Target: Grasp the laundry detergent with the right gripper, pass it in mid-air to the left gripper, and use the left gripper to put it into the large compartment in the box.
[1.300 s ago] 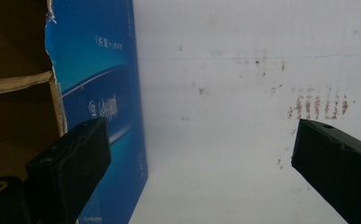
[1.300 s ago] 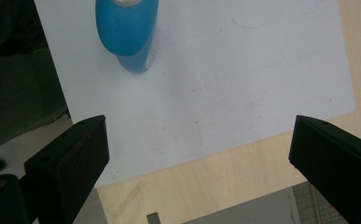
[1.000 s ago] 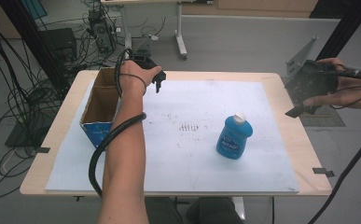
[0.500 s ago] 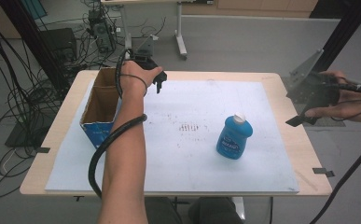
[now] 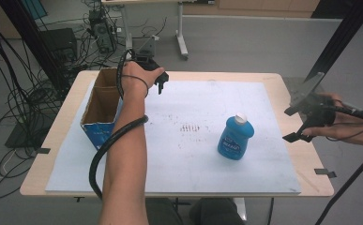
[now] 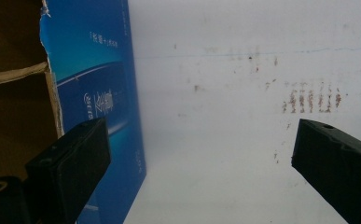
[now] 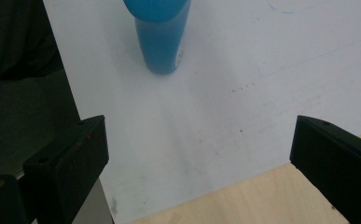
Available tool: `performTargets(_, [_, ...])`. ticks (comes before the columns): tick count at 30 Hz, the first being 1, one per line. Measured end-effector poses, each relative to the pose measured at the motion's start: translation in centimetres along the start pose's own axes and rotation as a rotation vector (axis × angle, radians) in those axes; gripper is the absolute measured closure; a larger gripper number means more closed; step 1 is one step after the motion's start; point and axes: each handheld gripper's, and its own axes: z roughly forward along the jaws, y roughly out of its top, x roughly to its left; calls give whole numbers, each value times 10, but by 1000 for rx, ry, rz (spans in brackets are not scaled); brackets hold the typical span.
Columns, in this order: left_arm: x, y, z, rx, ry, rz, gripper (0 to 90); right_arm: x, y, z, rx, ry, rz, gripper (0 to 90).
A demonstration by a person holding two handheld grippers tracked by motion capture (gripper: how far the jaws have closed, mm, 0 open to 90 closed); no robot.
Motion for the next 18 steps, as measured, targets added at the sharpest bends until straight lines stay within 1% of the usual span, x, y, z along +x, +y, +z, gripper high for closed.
performTargets(6, [0,0,1,1,2,1,51,4,-9,14,-40,7,23,42])
performTargets(13, [-1,0,1,-1,3,5,51,10,-14,28,-67,6,30,42])
performTargets(18, [-1,0,2,4,1,5,51,13,-18,39,-100,7,44,41])
